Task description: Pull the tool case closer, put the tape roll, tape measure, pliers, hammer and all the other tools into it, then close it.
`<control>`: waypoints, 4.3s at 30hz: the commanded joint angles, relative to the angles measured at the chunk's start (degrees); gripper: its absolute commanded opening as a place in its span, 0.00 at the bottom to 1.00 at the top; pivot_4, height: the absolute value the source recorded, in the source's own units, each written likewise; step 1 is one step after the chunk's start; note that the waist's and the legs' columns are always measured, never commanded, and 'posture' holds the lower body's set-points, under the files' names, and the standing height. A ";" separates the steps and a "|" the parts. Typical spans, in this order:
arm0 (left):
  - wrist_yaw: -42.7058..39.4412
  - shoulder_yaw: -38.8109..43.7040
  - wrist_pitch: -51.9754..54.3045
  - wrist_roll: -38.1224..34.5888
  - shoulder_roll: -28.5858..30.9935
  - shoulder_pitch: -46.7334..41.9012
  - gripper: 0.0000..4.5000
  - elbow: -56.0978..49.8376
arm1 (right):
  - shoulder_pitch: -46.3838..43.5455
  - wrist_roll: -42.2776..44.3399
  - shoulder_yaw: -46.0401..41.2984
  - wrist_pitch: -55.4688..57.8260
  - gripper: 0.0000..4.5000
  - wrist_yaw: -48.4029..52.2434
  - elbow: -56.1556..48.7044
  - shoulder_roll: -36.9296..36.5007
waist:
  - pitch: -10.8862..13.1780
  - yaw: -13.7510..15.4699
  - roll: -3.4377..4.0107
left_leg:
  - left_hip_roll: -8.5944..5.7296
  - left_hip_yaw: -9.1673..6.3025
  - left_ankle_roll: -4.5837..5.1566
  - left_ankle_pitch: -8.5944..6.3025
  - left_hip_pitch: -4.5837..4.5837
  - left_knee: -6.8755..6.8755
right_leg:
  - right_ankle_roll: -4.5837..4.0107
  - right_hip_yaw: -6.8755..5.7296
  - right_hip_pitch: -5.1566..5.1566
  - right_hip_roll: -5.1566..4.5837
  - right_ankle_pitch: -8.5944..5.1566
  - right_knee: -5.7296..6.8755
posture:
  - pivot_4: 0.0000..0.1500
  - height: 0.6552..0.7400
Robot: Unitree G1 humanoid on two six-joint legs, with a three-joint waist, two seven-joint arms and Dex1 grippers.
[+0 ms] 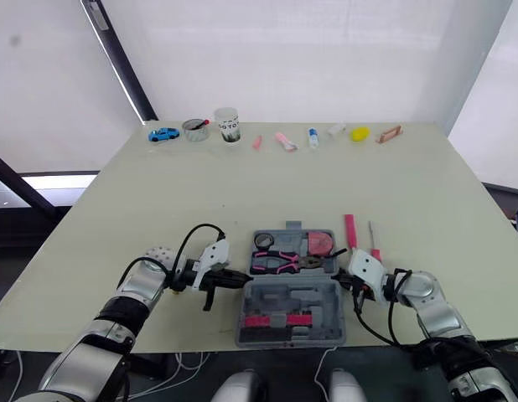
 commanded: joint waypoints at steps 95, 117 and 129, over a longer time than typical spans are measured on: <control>2.81 9.98 10.11 -11.51 7.19 8.29 0.01 -21.13 | 9.91 4.97 -10.06 0.22 0.00 -4.62 -16.01 -5.56 | 0.05 -0.29 0.00 | 0.05 -0.05 0.00 -0.01 -0.06 0.01 | 0.10 0.30 -0.11 0.01 0.08 -0.09 | 1.00 1.00; 22.88 41.36 10.05 -25.29 5.43 43.70 0.76 -34.66 | 41.29 27.19 -40.02 -2.13 0.68 -9.12 -19.63 2.96 | 0.07 -0.12 0.02 | 0.28 0.08 -0.02 -0.03 0.08 -0.11 | -0.05 0.36 -0.11 -0.25 -0.11 -0.16 | 1.00 1.00; 29.70 39.07 10.38 -24.53 0.52 50.32 1.00 -42.44 | 42.22 24.86 -40.66 -4.33 0.99 -12.27 -20.42 4.33 | 0.03 -0.24 -0.03 | 0.22 0.29 -0.04 -0.04 0.16 -0.48 | 0.10 0.43 -0.21 -0.69 -0.22 -0.37 | 1.00 1.00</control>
